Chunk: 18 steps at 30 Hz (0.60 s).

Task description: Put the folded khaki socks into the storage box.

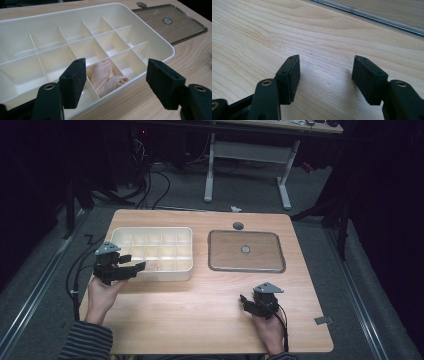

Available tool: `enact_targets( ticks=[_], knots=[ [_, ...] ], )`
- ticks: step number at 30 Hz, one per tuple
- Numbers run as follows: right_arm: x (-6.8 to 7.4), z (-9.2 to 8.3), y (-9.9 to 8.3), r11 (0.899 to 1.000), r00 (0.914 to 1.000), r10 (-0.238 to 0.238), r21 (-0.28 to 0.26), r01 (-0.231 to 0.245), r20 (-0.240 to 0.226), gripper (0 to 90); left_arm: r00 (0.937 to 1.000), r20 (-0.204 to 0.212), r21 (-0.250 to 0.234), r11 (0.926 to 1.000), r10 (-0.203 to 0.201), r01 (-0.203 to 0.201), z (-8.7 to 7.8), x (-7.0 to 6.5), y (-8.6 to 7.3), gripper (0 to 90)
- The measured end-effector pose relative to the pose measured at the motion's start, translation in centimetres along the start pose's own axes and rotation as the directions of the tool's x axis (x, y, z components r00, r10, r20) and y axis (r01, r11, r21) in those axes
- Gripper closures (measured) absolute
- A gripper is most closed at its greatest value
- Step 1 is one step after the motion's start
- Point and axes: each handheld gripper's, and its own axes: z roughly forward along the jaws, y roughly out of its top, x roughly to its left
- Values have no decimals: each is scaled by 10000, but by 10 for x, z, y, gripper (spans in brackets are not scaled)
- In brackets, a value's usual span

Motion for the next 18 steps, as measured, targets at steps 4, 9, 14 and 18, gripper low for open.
enact_targets(
  ticks=[4, 9, 14, 18],
  knots=[
    [0, 0, 0, 10000, 10000, -23, -3, 23, -10, 395, 9999, 98, -186, 9998, -100, 102, -3, -2, -3, 313],
    [0, 0, 0, 10000, 10000, -25, -3, 25, -8, 395, 9996, 241, -371, 9991, -171, 180, -7, -4, -6, 296],
    [0, 0, 0, 10000, 10000, -27, 0, 27, -11, 395, 9988, 413, -642, 9975, -280, 306, -11, -7, -9, 263],
    [0, 0, 0, 10000, 10000, -24, -2, 24, -7, 395, 9988, 426, -663, 9974, -249, 277, -13, -10, -11, 231]
  ],
)
